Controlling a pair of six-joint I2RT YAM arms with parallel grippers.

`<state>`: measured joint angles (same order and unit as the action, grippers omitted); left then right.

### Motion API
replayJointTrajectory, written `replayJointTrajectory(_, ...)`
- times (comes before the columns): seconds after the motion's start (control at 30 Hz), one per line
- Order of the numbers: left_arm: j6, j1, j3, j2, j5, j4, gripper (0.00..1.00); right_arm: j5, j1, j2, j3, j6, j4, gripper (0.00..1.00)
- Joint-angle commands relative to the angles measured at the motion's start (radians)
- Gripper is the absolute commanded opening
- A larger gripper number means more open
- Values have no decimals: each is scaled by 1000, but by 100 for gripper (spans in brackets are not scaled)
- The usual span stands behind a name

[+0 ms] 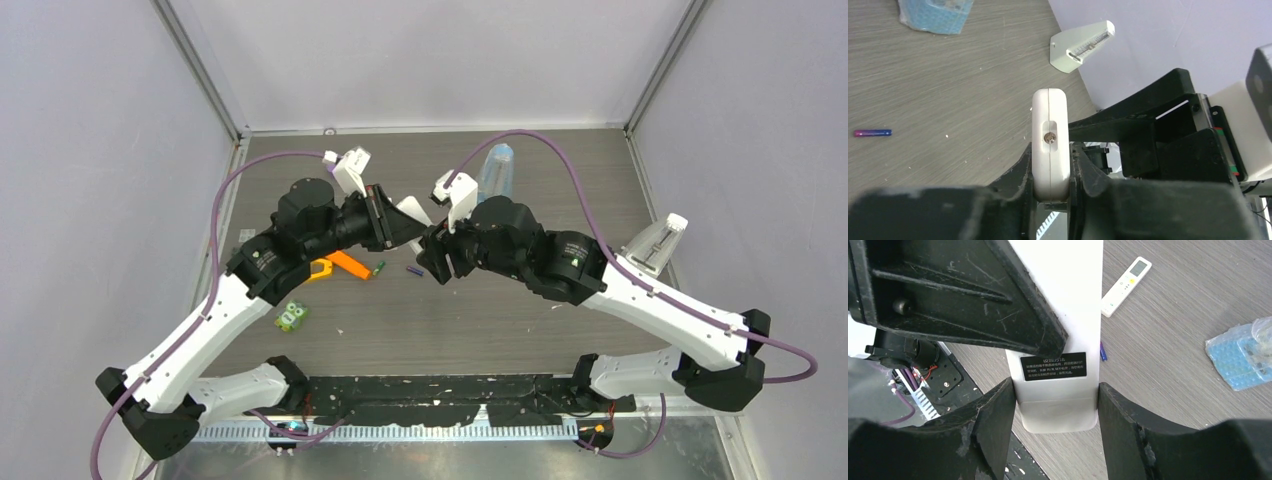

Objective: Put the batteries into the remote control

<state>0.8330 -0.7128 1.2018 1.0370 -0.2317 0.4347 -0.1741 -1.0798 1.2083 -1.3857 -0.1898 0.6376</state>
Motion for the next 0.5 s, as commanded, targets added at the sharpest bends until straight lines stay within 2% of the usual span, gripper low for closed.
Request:
replayJointTrajectory(0.0, -20, 6, -29, -30, -11, -63, 0, -6, -3, -53, -15, -17, -71, 40)
replayJointTrajectory(0.03, -21, 7, -37, -39, -14, -77, 0, -11, -3, -68, -6, -32, -75, 44)
replayJointTrajectory(0.1, -17, 17, -55, -60, -14, -102, 0, -37, -2, -99, 15, -81, -81, 59)
replayJointTrajectory(0.2, 15, 31, -95, -109, -14, -152, 0, -69, -2, -194, 74, -202, -130, 93)
replayJointTrajectory(0.23, 29, 34, -111, -125, -14, -177, 0, -74, -1, -216, 113, -229, -150, 100)
replayJointTrajectory(0.3, 68, 37, -145, -155, -12, -227, 0, -81, 1, -285, 173, -316, -211, 96)
replayJointTrajectory(0.47, 181, 41, -202, -213, -10, -327, 0, -119, 1, -396, 268, -554, -318, 95)
